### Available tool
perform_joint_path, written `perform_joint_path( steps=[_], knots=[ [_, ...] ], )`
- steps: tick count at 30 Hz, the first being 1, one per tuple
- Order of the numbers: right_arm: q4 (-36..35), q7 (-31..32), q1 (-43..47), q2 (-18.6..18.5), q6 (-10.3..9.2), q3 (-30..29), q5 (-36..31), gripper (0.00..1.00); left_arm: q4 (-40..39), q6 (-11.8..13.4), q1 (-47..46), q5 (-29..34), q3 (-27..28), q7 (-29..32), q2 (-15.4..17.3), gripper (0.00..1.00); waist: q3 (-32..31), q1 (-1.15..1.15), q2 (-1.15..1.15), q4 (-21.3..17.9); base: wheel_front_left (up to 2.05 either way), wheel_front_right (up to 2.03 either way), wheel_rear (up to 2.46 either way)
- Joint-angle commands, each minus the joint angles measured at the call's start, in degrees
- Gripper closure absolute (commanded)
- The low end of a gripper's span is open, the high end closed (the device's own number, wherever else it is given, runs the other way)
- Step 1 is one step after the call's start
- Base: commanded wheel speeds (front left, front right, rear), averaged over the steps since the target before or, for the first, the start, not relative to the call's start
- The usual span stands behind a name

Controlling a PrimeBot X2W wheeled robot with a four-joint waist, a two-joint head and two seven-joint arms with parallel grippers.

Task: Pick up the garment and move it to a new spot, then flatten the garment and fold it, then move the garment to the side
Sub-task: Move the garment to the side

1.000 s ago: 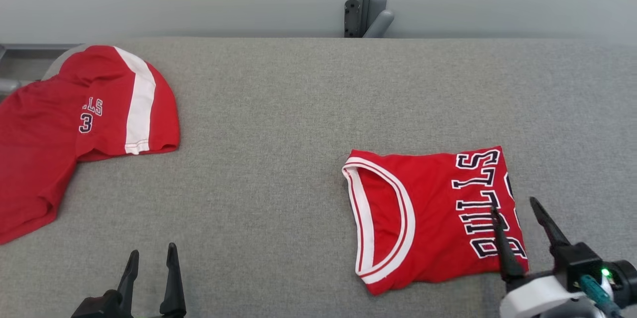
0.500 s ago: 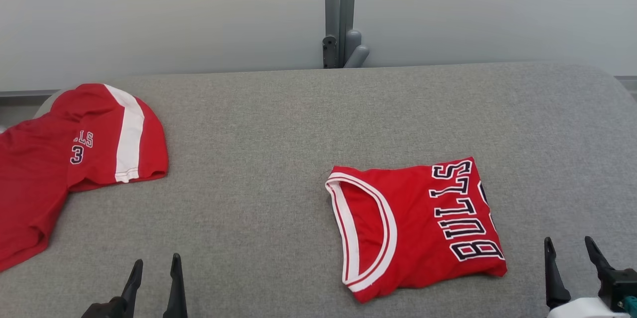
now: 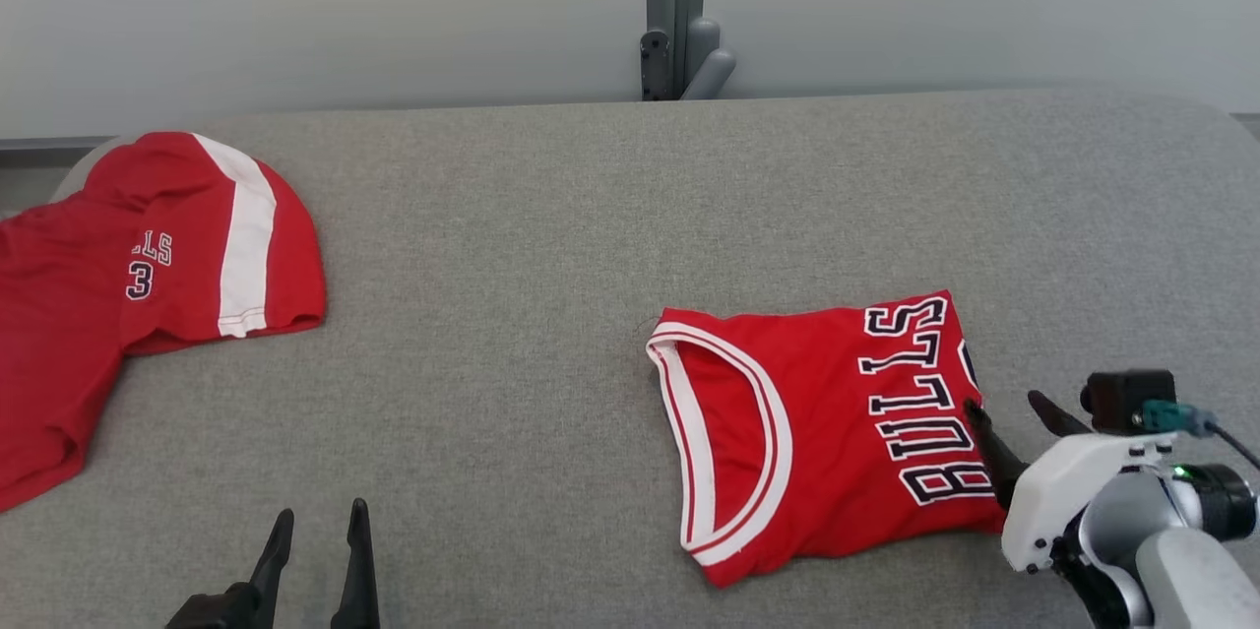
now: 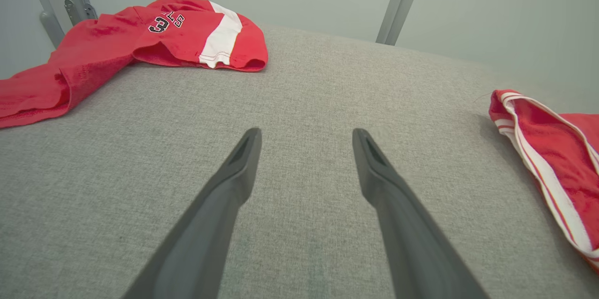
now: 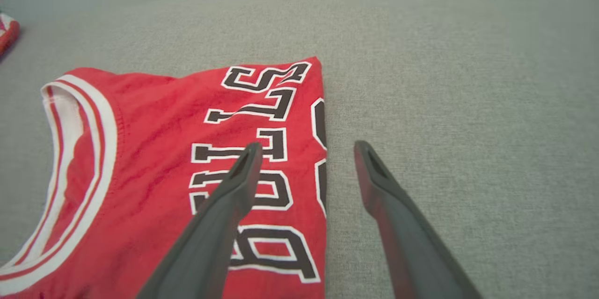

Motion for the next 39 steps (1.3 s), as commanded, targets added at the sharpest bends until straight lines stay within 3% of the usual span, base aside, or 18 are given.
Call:
perform_joint_path(
  steps=[1, 7, 20, 21, 22, 30, 39],
  knots=[
    [-0.73, 4.40, -1.56, -2.44, -0.10, 1.44, 1.52, 0.00, 0.06, -0.12, -1.15, -0.24, 0.01, -0.23, 0.14, 0.00, 2.22, 0.00, 0.00, 0.17, 0.00, 0.00, 0.00],
    [0.37, 15.27, -5.28, -5.45, -0.07, 2.10, 6.15, 0.00, 0.41, -0.33, -3.05, -0.44, -0.35, -0.22, 0.15, 0.00, 5.00, 0.00, 0.00, 1.46, 0.00, 0.00, 0.00],
    [10.01, 16.28, -10.68, -1.72, -0.06, 0.88, 9.77, 0.00, 1.10, -0.51, -5.38, 0.25, 0.01, -0.22, 0.14, 0.00, 7.61, 0.00, 0.00, 2.66, 0.00, 0.00, 0.00],
    [10.72, 16.27, -11.04, -1.23, -0.05, 0.76, 10.80, 0.57, 1.11, -0.53, -5.38, 0.27, 0.08, -0.23, 0.14, 0.00, 7.59, 0.00, 0.00, 2.54, 0.00, 0.00, 0.00],
    [11.13, 16.52, -11.48, -0.91, -0.04, 1.01, 11.76, 1.00, 1.02, -0.53, -5.37, 0.32, 0.15, -0.23, 0.14, 0.00, 7.60, 0.00, 0.00, 2.34, 0.00, 0.00, 0.00],
    [9.81, 17.35, -16.41, -4.13, -0.10, 2.40, 17.64, 1.00, -1.04, -0.59, -6.56, -0.02, 0.01, -0.23, 0.21, 0.00, 10.83, 0.00, 0.00, -3.27, 0.00, 0.00, 0.00],
    [11.70, 17.35, -28.13, -8.63, -0.09, -2.04, 11.57, 1.00, -5.64, -0.58, -10.95, -0.95, -0.77, -0.20, 4.95, 0.00, 20.84, 0.00, 0.00, -12.95, 0.00, 0.00, 0.00]
  ],
)
